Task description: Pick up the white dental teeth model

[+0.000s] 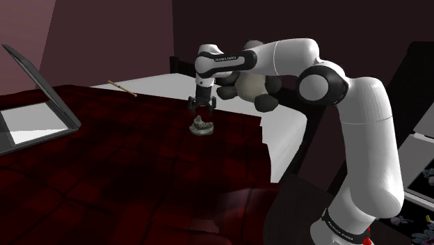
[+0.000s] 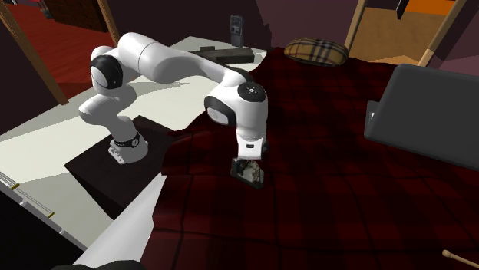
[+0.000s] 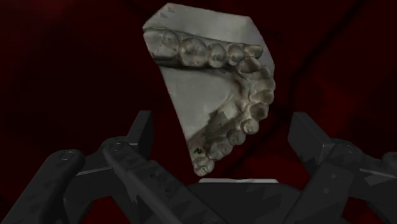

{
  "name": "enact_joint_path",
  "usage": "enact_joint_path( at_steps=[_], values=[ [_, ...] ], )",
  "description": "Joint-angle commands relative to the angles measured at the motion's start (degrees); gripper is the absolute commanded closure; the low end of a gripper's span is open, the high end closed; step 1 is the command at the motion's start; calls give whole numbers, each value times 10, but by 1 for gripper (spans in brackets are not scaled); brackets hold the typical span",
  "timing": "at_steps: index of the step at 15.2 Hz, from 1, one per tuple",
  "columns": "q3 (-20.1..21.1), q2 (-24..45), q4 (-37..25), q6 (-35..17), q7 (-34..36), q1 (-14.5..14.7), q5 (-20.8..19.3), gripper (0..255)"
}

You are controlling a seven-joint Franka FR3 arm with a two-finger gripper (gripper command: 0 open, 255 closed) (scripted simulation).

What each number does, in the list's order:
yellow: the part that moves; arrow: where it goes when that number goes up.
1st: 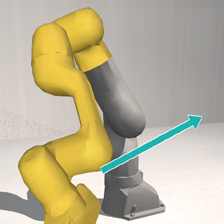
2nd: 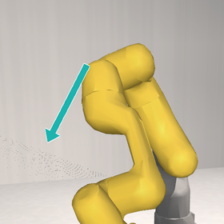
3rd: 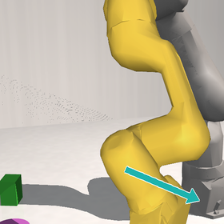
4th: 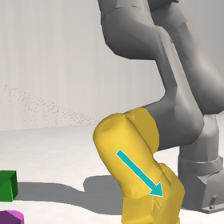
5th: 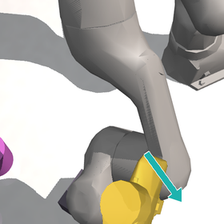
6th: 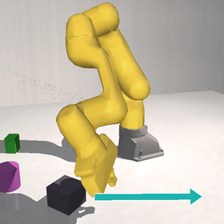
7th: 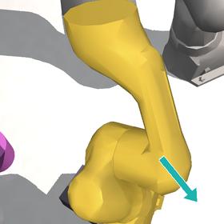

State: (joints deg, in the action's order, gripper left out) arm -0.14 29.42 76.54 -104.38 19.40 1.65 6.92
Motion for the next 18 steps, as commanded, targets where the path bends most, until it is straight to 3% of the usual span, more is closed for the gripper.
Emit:
enact_joint_path(
  at_steps=[1,10,11,18],
  values=[
    [-2,49,-70,20,8,-1,-1,0],
    [-1,57,-25,-34,2,0,1,0],
    [-1,60,-29,-32,3,0,0,255],
    [-1,59,-28,-33,3,0,0,255]
  ],
)
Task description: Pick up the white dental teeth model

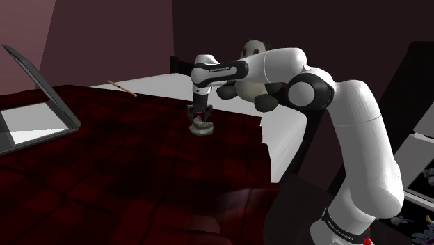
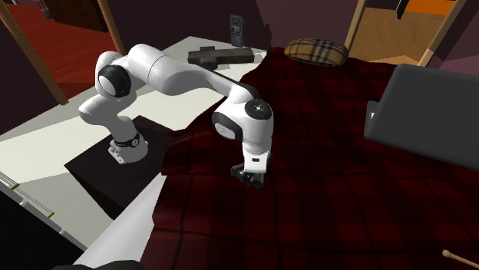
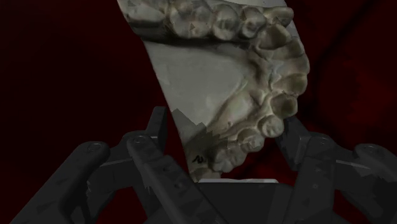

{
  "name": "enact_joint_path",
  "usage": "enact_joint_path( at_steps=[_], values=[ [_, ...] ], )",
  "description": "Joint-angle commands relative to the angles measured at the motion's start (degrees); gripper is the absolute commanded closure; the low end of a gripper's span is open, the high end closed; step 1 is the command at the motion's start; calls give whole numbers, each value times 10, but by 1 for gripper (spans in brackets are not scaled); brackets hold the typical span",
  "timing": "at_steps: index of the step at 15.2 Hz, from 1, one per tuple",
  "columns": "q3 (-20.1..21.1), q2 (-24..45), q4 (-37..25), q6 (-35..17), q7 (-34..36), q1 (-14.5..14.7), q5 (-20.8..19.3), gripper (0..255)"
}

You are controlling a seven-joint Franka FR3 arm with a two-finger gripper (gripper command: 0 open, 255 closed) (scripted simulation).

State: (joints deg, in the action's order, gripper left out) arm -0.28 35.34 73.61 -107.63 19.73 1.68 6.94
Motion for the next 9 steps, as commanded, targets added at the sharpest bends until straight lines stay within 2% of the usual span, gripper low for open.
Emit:
enact_joint_path(
  at_steps=[1,9],
  values=[
    [0,1,0,0,0,0,0,255],
    [0,-9,-37,48,4,-1,-1,255]
  ],
)
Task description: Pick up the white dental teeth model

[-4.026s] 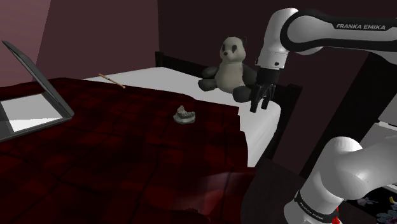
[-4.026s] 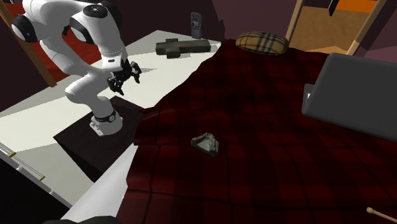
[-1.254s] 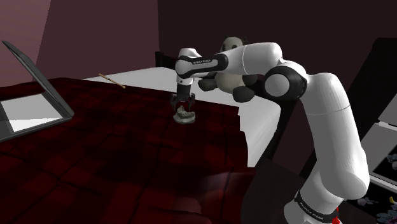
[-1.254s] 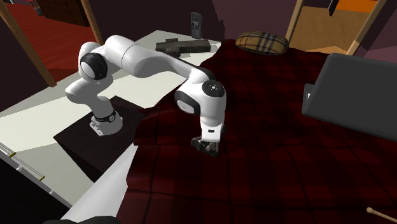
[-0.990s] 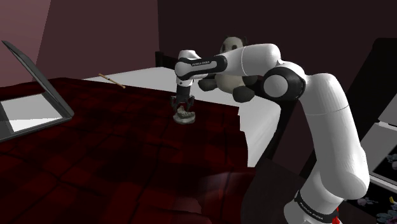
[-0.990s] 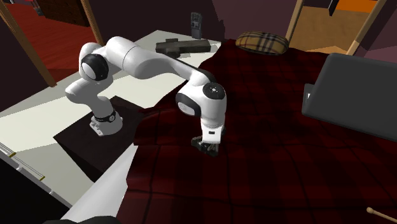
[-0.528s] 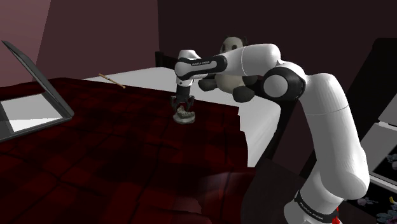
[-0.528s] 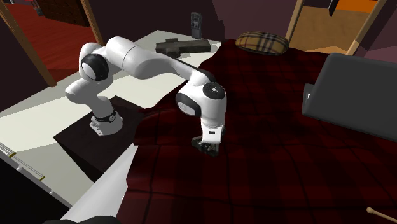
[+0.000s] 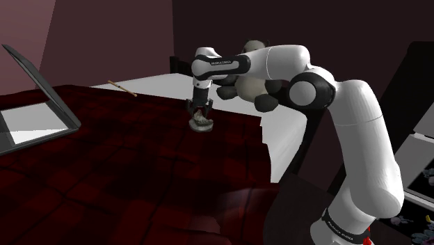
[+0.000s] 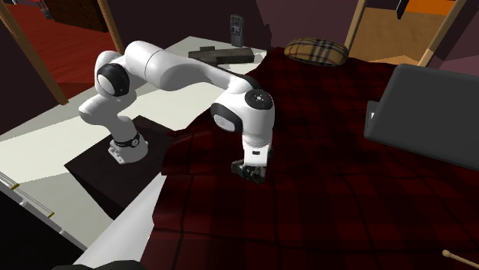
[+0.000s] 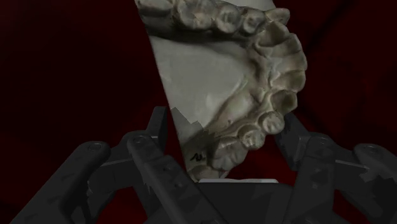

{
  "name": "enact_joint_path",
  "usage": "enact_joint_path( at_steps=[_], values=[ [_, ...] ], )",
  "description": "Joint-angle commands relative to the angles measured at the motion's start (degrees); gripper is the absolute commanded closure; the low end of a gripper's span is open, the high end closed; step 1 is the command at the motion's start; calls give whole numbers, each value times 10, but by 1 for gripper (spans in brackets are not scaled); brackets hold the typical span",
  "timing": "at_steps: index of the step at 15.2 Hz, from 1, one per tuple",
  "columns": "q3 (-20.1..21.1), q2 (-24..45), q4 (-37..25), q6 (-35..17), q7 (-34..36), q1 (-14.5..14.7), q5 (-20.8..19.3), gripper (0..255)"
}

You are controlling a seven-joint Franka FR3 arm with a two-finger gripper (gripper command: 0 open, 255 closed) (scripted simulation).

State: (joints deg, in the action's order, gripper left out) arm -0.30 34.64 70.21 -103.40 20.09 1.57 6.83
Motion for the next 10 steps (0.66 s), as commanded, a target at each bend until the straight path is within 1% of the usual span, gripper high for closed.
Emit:
enact_joint_path(
  at_steps=[1,8,10],
  values=[
    [0,-3,-10,13,1,0,0,255],
    [0,-1,-68,68,7,-1,-1,255],
    [0,-1,-69,69,7,-1,-1,255]
  ],
)
